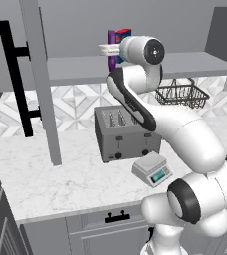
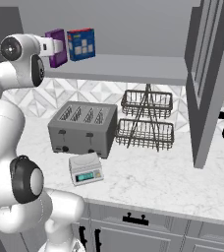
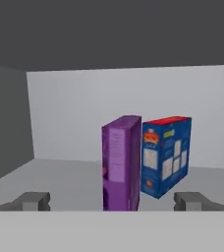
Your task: Pick the cereal and place it on the digital scale for weighing, and close the cabinet.
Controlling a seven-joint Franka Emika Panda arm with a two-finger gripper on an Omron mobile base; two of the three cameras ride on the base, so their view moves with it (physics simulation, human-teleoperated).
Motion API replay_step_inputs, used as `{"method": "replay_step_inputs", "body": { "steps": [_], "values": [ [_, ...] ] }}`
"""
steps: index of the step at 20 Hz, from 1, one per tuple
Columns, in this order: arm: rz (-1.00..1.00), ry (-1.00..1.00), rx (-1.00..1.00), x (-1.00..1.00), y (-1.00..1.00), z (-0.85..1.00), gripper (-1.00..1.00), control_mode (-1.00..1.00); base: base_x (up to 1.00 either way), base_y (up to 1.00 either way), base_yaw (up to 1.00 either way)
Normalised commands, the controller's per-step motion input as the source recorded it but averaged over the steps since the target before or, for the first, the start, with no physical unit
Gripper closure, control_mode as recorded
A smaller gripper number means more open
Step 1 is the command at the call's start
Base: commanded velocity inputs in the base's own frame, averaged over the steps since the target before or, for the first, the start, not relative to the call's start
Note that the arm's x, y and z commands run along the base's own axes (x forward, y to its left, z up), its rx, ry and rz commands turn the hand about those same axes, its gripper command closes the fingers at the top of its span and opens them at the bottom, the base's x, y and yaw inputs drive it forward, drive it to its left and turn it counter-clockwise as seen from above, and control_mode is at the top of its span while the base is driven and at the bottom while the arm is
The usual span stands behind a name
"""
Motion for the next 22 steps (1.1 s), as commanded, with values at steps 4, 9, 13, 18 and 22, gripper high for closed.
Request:
{"method": "replay_step_inputs", "body": {
  "steps": [4,9,13,18,22],
  "values": [
    [0.0,0.0,0.0,0.33,0.01,0.0,-1.0,-1.0,0.0,0.0,0.0],
    [0.0,0.0,0.0,0.3,0.0,0.0,-1.0,-1.0,0.0,0.0,0.0],
    [0.0,0.0,0.0,0.34,0.02,0.0,-1.0,-1.0,0.0,0.0,0.0],
    [0.0,0.0,0.0,0.3,0.04,0.0,-1.0,-1.0,0.0,0.0,0.0],
    [0.0,0.0,0.0,0.3,0.1,0.0,-1.0,-1.0,0.0,0.0,0.0]
  ]
}}
